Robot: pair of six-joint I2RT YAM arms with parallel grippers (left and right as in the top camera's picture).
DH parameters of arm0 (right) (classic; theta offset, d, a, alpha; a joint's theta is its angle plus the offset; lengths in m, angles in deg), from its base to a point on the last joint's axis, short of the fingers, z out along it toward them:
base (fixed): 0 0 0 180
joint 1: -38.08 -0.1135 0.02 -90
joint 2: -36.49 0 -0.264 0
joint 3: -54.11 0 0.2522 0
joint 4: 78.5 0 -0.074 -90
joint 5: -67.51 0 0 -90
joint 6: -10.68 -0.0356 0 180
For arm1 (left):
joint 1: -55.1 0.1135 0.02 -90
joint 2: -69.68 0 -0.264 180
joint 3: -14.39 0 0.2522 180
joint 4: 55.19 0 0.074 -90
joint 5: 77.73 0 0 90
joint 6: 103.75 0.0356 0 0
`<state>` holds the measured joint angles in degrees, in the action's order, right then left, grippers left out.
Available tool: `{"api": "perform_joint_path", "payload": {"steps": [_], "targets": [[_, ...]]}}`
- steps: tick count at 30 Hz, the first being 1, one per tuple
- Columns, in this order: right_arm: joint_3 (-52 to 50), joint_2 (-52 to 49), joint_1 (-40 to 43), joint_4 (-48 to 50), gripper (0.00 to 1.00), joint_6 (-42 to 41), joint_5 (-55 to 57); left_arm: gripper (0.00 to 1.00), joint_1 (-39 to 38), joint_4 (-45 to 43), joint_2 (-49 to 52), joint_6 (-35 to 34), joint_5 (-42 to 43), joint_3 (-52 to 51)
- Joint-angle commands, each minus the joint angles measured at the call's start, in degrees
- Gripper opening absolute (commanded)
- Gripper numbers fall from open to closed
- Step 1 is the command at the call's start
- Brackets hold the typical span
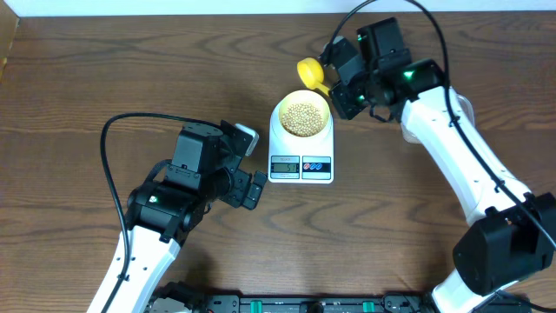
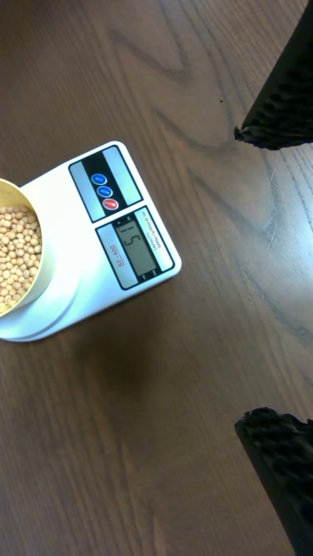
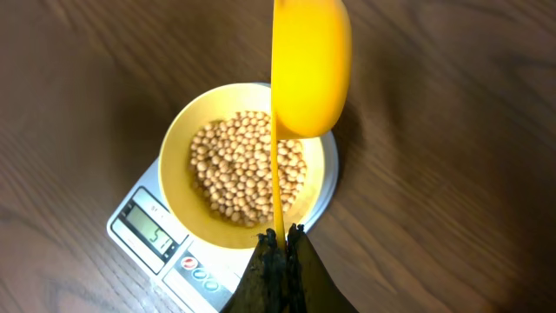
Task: Scoop item into bowl and weigh 50g on scale
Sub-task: 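Tip the scoop over the yellow bowl with the right gripper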
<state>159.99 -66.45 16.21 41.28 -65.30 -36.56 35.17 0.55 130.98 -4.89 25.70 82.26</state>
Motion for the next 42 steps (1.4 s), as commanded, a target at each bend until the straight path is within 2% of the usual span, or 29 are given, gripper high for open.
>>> {"api": "perform_joint_path", "payload": {"steps": [1, 20, 23, 42], "targets": [[0.9, -0.5, -1.4, -1.0, 0.01, 2.1, 2.1, 0.98, 0.2, 0.0, 0.1, 0.1, 0.5, 0.1], [0.7, -4.0, -2.6, -6.3, 0.01, 3.8, 5.2, 0.98, 0.2, 0.0, 0.1, 0.1, 0.4, 0.1], [0.6, -4.9, -2.8, -6.3, 0.01, 6.1, 5.5, 0.98, 0.2, 0.0, 0.1, 0.1, 0.5, 0.1], [0.3, -6.9, -6.8, -5.2, 0.01, 6.6, 16.8, 0.98, 0.2, 0.0, 0.1, 0.1, 0.5, 0.1]]}}
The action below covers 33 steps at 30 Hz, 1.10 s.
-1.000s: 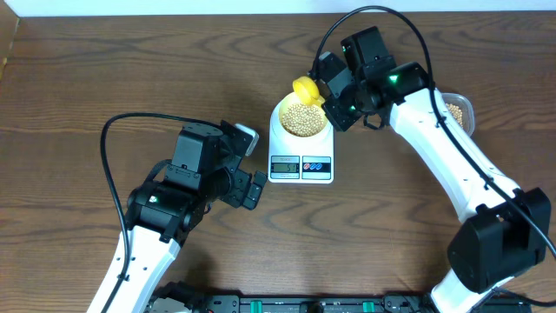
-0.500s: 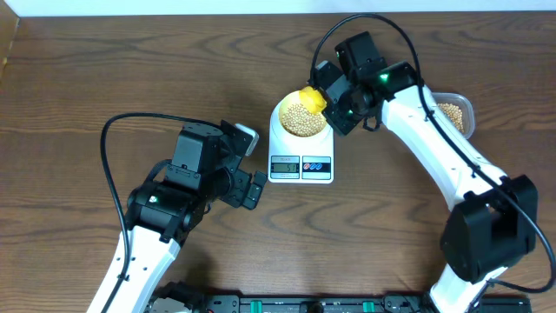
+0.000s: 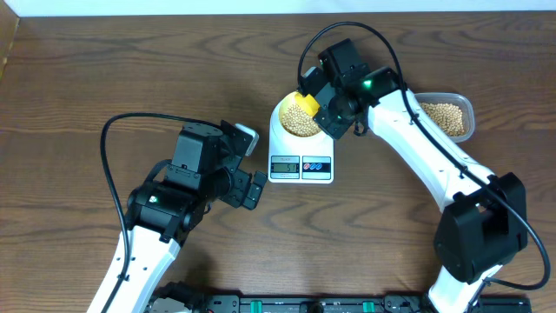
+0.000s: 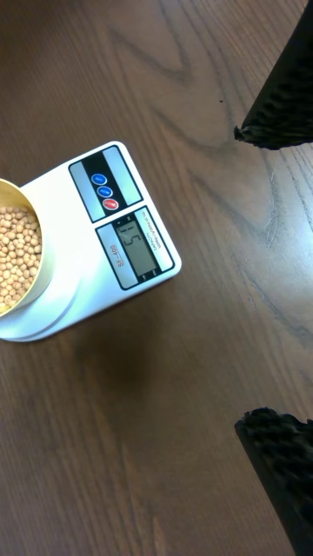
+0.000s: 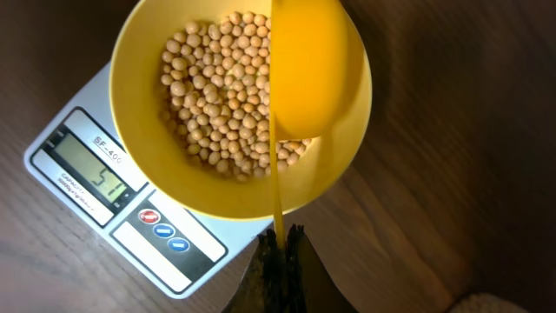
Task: Scoop item into bowl and weigh 50g on scale
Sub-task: 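Tip the scoop over the yellow bowl with the right gripper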
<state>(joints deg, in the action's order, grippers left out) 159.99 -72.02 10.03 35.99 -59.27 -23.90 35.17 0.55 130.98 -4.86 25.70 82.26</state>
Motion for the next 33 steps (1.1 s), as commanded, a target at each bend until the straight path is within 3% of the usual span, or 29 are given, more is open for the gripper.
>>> {"api": "perform_joint_path", "payload": {"steps": [1, 33], "targets": [[0.3, -1.5, -0.5, 0.1, 0.01, 0.6, 4.3, 0.98, 0.2, 0.0, 0.1, 0.1, 0.5, 0.1], [0.3, -2.0, -3.0, -0.5, 0.01, -1.0, -1.4, 0.98, 0.2, 0.0, 0.1, 0.1, 0.5, 0.1]]}}
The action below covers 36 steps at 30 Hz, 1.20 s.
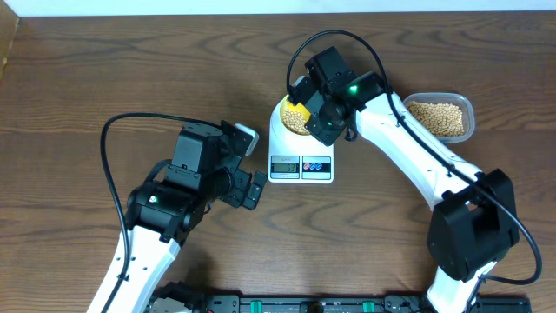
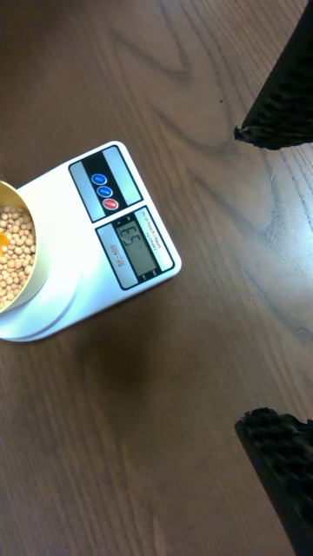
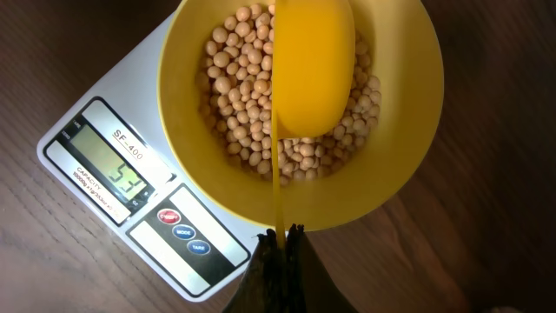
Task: Scoop item into bowl and weigh 50g on scale
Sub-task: 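Tip the scoop over the yellow bowl with the right gripper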
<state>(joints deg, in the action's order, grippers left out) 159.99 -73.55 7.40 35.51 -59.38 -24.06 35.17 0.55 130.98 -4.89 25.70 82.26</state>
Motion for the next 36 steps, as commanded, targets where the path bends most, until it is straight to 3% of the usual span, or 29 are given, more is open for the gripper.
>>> {"api": "perform_joint_path", "payload": {"steps": [1, 24, 28, 36], "targets": [[0.3, -0.5, -0.3, 0.0, 0.01, -0.9, -1.8, 0.98, 0.2, 0.0, 0.1, 0.1, 0.5, 0.1], [0.5, 0.2, 0.6, -0.1, 0.01, -2.4, -1.8, 0.98, 0.2, 0.0, 0.1, 0.1, 0.5, 0.1], [0.5, 1.0, 1.7, 0.1, 0.01, -5.7, -2.0, 0.98, 0.2, 0.0, 0.1, 0.1, 0.5, 0.1], [0.5, 1.9, 4.3, -0.3, 0.01, -6.3, -15.0, 0.98, 0.2, 0.0, 0.1, 0.1, 0.5, 0.1]]}}
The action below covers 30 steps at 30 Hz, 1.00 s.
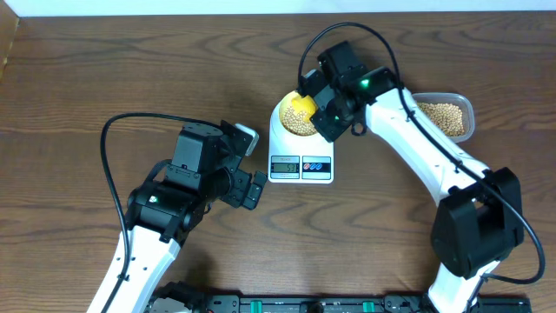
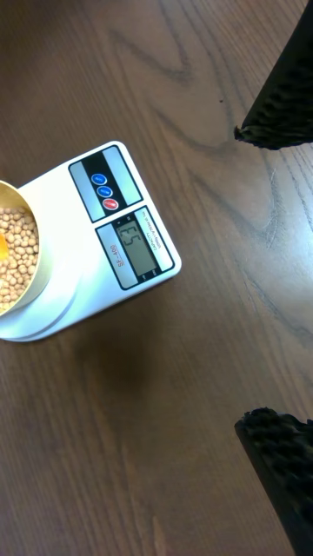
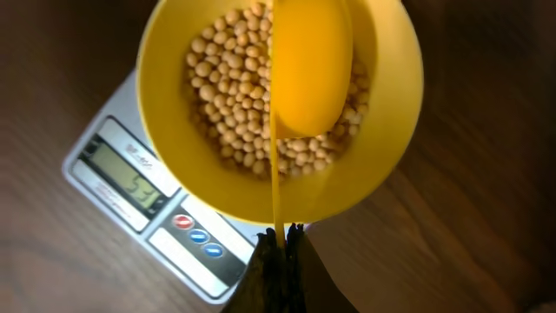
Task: Scoop item into bowl and weigh 50g on scale
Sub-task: 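Tip the scoop over the yellow bowl with the right gripper, then hold the tipped scoop above the bowl on the scale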
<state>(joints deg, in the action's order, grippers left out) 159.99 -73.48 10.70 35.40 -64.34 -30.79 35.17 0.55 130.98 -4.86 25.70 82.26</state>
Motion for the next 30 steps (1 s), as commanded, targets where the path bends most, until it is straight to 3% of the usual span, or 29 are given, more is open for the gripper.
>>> {"api": "perform_joint_path", "payload": {"steps": [1, 20, 30], "targets": [[0.5, 1.9, 1.4, -0.2, 0.01, -1.3, -10.0, 0.98, 0.2, 0.0, 0.1, 0.1, 0.5, 0.1], [0.5, 4.8, 6.5, -0.2, 0.01, -4.1, -12.1, 0.98, 0.2, 0.0, 0.1, 0.1, 0.5, 0.1], [0.5, 5.2, 9.8, -0.9, 0.01, -5.8, -27.3, 0.98, 0.2, 0.0, 0.1, 0.1, 0.5, 0.1]]}}
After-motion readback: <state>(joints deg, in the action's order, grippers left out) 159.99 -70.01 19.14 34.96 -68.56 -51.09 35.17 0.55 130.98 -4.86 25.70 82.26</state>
